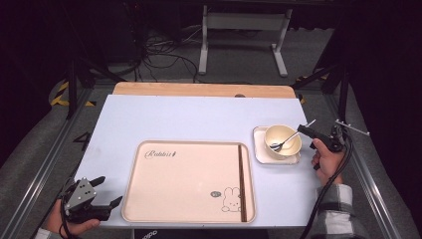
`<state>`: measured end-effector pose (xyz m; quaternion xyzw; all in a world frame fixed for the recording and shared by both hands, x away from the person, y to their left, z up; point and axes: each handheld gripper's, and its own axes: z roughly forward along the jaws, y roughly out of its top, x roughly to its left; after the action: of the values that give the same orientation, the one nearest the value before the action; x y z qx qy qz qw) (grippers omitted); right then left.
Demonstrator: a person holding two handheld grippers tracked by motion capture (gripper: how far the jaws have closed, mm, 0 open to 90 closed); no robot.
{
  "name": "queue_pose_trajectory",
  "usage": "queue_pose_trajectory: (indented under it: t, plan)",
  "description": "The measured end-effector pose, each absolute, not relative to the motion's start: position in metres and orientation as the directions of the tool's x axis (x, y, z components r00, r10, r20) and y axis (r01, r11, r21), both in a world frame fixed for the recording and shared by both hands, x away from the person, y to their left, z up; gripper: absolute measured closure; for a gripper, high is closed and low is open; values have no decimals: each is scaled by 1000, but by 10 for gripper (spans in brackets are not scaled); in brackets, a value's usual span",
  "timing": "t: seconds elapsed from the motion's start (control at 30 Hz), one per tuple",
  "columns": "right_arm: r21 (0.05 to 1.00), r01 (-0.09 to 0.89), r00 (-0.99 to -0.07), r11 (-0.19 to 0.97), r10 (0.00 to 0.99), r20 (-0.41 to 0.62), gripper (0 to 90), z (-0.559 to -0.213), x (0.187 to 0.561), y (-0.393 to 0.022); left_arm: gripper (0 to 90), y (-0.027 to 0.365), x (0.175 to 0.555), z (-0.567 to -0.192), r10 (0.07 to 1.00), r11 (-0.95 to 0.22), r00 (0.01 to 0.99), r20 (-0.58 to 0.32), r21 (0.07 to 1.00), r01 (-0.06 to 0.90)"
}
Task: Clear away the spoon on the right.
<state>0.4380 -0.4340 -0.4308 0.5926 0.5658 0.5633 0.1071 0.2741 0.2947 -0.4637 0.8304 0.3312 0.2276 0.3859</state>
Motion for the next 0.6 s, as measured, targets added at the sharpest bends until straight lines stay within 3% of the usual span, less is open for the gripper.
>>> queue_pose_trajectory:
  t: [0.2,0.43,0.6]
  plan:
    - [767,548,-283,-335,788,547,661,-432,442,-431,150,294,275,-464,723,-484,680,119,789,377]
    - [774,545,-315,-322,776,546,814,-433,446,-424,151,294,275,-465,724,-482,680,117,791,377]
    - [777,533,-323,-335,768,553,858,-432,445,-421,151,295,275,-464,725,-480,679,115,792,378]
